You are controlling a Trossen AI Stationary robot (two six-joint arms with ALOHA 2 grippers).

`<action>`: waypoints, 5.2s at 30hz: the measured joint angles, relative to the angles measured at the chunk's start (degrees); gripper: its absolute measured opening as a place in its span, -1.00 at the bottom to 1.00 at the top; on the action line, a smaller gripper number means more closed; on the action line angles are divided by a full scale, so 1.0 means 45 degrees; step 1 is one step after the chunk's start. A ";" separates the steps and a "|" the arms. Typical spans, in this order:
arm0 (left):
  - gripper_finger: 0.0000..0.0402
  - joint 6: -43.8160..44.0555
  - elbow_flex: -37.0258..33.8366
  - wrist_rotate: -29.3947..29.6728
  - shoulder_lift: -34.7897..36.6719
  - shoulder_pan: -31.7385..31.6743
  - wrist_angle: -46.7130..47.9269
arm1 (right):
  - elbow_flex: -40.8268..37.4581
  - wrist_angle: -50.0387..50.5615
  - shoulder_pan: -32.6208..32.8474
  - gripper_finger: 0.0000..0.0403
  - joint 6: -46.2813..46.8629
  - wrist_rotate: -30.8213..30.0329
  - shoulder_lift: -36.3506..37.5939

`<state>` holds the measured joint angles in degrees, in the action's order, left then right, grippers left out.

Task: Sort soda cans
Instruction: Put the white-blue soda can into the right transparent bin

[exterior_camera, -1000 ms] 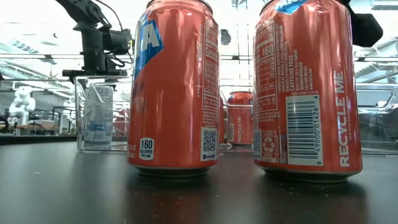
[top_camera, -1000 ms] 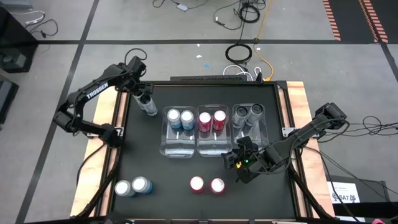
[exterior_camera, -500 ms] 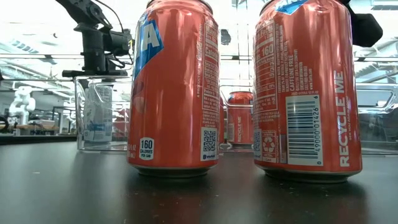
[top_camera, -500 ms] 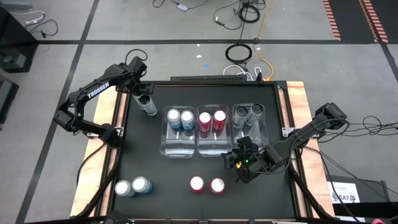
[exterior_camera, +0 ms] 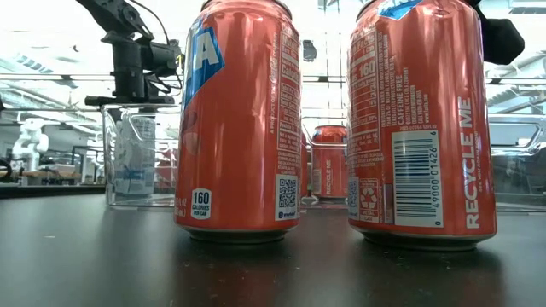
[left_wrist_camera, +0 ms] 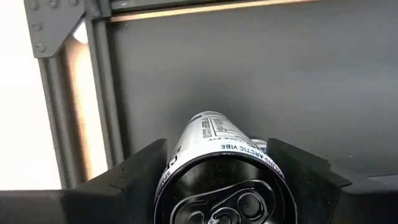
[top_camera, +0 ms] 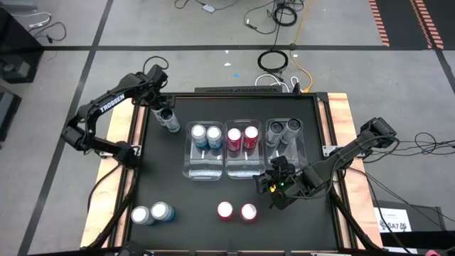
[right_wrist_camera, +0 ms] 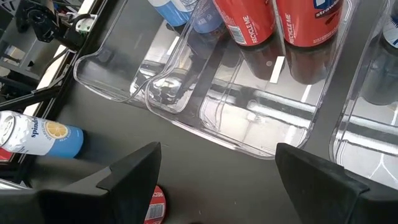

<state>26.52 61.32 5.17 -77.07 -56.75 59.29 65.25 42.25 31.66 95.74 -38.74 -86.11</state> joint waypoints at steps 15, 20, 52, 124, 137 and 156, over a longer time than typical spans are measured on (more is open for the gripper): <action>0.35 -0.0413 0.1019 -0.1393 -0.0016 0.0038 -0.1601 | 0.0000 -0.0003 -0.0005 0.54 0.0136 0.0002 0.0000; 0.35 -0.0415 0.1548 -0.2061 -0.0382 0.0182 -0.2129 | 0.0000 -0.0003 -0.0003 0.54 0.0144 0.0005 0.0000; 0.35 -0.2367 1.5438 -0.2399 -1.0651 0.6181 -0.1945 | 0.0000 0.0866 0.3286 0.54 0.5867 0.0680 -0.0330; 0.35 -0.0139 1.6378 0.1245 -0.4432 1.2378 0.5205 | 0.0004 0.5532 0.3823 0.54 0.6073 0.0676 -0.0536; 0.35 0.0906 1.6373 0.1729 -0.6445 1.5720 0.4530 | 0.0004 0.5107 0.3880 0.54 0.4901 0.2653 -0.0078; 0.35 -0.0073 1.6373 0.1703 -1.1005 1.6774 0.4024 | 0.0005 0.3838 0.3905 0.54 0.5064 0.2623 -0.0078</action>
<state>26.20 135.00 12.83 -126.59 18.73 77.40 65.28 59.52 49.23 118.53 -26.94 -86.46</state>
